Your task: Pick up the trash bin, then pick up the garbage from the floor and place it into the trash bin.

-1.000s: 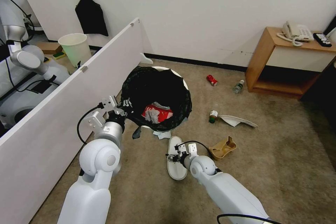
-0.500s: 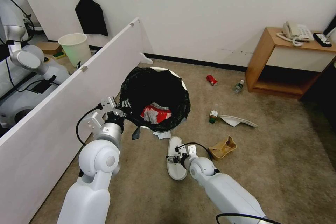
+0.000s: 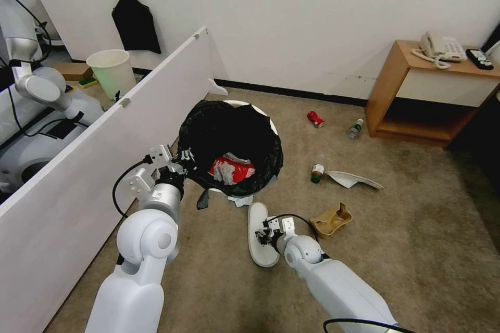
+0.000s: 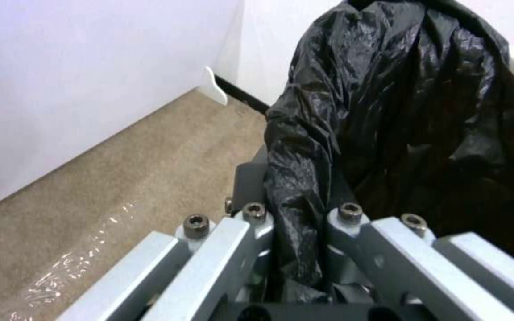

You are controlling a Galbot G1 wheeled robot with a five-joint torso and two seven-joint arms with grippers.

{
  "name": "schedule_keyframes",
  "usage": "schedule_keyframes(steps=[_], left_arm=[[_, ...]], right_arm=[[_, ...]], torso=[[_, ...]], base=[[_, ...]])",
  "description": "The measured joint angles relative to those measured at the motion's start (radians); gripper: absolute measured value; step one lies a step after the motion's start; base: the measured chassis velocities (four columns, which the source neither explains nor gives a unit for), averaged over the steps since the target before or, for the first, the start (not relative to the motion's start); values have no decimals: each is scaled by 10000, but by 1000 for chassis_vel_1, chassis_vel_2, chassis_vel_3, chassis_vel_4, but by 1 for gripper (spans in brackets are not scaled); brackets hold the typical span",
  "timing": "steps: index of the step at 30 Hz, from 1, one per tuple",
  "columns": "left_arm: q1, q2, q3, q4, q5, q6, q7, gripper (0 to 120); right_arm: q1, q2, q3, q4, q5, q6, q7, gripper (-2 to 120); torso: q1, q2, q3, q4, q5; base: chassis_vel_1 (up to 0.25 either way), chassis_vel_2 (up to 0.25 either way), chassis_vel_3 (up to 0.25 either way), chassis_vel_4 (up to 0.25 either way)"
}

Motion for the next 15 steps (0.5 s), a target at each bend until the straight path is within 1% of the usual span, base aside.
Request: schedule_keyframes(steps=[1,3,4,6,15], left_arm=[[0,0,0,0,0,0,0,4],[5,3,0,0,7,-4,0,4],[6,3,0,0,8,-5,0,4],[6,4,0,0,13,-4,3,4],[52,12,1,13,36,-13,6,4]], right_arm=[[0,0,0,0,0,0,0,16],[0,-7,6,0,-3,15,-6,5],[0,-9,8,0,-5,18,-8,2],[4,-10,12,0,-12,32,-17,0],[21,-60,183,83,-37,143,-46,0]], torso=[[0,0,0,0,0],[0,0,0,0,0],[0,0,0,0,0],[0,0,0,0,0],[0,0,0,0,1]], base=[[0,0,0,0],[0,0,0,0],[0,0,0,0],[0,0,0,0],[0,0,0,0]])
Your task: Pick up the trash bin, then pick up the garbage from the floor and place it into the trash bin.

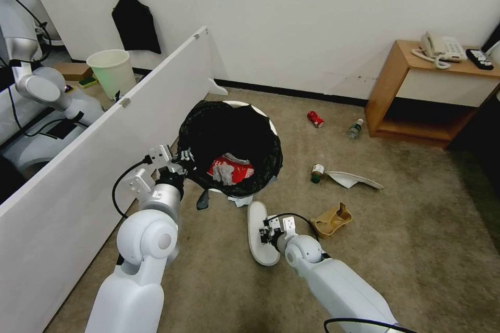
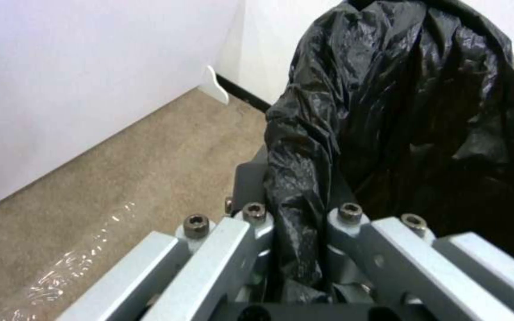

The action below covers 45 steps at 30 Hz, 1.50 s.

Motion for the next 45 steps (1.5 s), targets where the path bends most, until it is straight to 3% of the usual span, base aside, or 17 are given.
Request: schedule_keyframes(steps=[12,14,29,45], left_arm=[[46,69,22,-16,-127,2,-30,4],[40,84,49,-16,-223,55,-114,4],[-61,138,15,-39,-463,140,-229,4],[-266,244,248,102,-1385,824,-1078,4]], right_arm=[[-203,-780,790,1065,136,123,106,0],[-342,-1249,1258,1672,337,49,209,0],[-674,-2544,3457,2880,369,229,444,0],[-482,-2725,5058,5172,34,1589,46,0]], torso=[[0,0,0,0,0],[0,0,0,-1,2],[0,0,0,-2,1],[0,0,0,3,-1]], base=[[0,0,0,0],[0,0,0,0],[0,0,0,0],[0,0,0,0]])
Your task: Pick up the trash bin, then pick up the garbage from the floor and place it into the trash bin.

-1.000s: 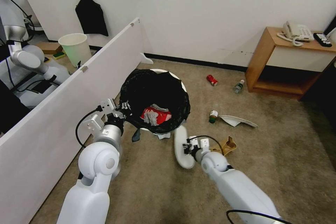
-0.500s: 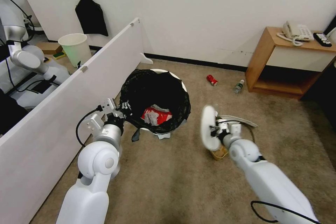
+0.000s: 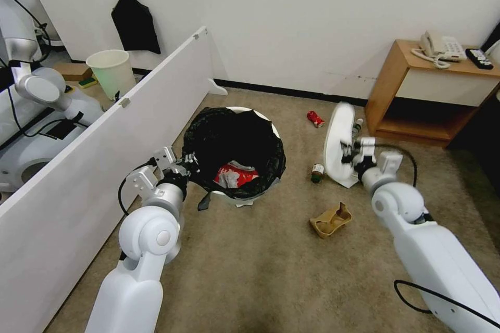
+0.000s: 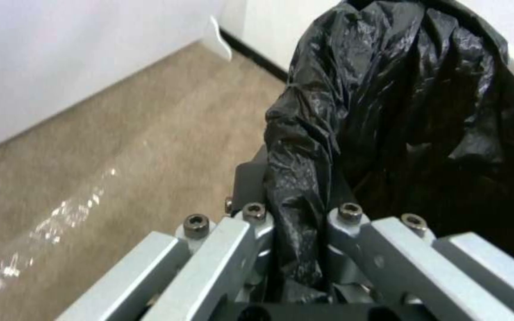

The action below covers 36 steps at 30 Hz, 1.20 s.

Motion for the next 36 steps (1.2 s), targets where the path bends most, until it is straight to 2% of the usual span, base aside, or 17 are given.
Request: schedule_keyframes(steps=[1,5,7,12,13,15,17,20,22,26,28,34,36], left_arm=[[41,30,68,0,-174,177,-233,4],[58,55,136,-2,-490,432,-578,4],[49,74,206,-3,-873,703,-974,4],[44,108,338,-2,-1182,965,-1248,4],[55,131,441,-3,-1405,1117,-1399,4],[63,136,484,-4,-1488,1177,-1446,4],[76,150,689,-6,-1923,1392,-1671,4],[60,151,804,3,-2191,1509,-1758,4],[-31,151,998,16,-2898,1731,-2048,4],[-137,146,1140,17,-3383,1810,-2267,4],[-293,112,1241,18,-3952,1891,-2457,4],[-490,29,1331,66,-4532,1941,-2764,4],[-592,-39,1389,103,-4696,1963,-2884,4]], right_arm=[[55,40,112,383,-103,465,-321,0],[131,68,188,744,-119,990,-724,0],[226,83,284,1078,-70,1703,-1396,0],[242,52,371,1356,155,2543,-2396,0],[219,15,377,1489,400,2993,-2889,0],[210,1,377,1536,502,3126,-3052,0],[133,-71,351,1815,1084,3521,-3730,0],[84,-95,289,1961,1302,3675,-4030,0],[0,-124,145,2122,1477,3811,-4438,0],[-50,-153,63,2169,1536,3836,-4700,0],[-188,-277,-56,2227,1563,3836,-5073,0],[-448,-510,-192,2277,1540,3727,-5693,0],[-579,-684,-305,2286,1456,3642,-6174,0]], torso=[[0,-1,0,-2,0],[0,0,0,-2,0],[0,0,0,-1,0],[0,0,0,-2,0],[0,0,0,-3,0],[0,0,0,-2,0],[0,0,0,-3,0],[0,0,0,-3,0],[-1,0,0,-3,0],[0,0,0,-3,1],[0,0,0,-2,1],[0,0,0,-3,3],[0,0,0,-3,1]], base=[[0,0,0,0],[0,0,0,0],[0,0,0,0],[0,0,0,0],[0,0,0,0],[0,0,0,0],[0,0,0,0],[0,0,0,0],[0,0,0,0],[0,0,0,0],[0,0,0,0],[0,0,0,0],[0,0,0,0]])
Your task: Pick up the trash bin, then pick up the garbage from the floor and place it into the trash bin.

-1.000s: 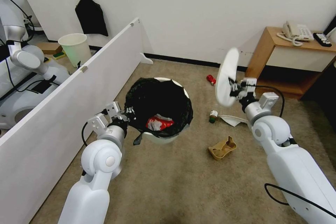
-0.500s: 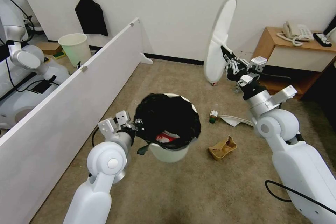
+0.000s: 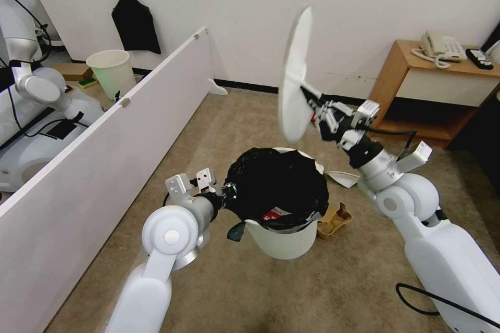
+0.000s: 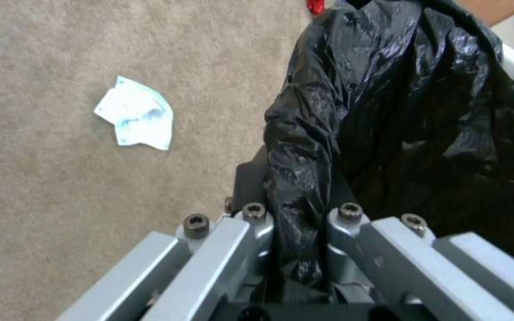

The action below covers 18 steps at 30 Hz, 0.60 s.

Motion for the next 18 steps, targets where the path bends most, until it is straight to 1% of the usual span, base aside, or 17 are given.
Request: schedule_keyframes(steps=[5,12,18], left_arm=[[-64,-22,7,8,-24,0,-18,4],[-64,49,-134,8,79,0,40,4],[-67,52,-148,51,244,-20,168,4]], right_arm=[[-197,-227,-253,-236,-504,-33,-575,0],[-498,-305,-302,-444,-993,16,-793,0],[-645,-276,-308,-447,-1092,34,-777,0]], torso=[[0,0,0,1,0],[0,0,0,1,0],[0,1,0,0,0]], base=[[0,0,0,0],[0,0,0,0],[0,0,0,0]])
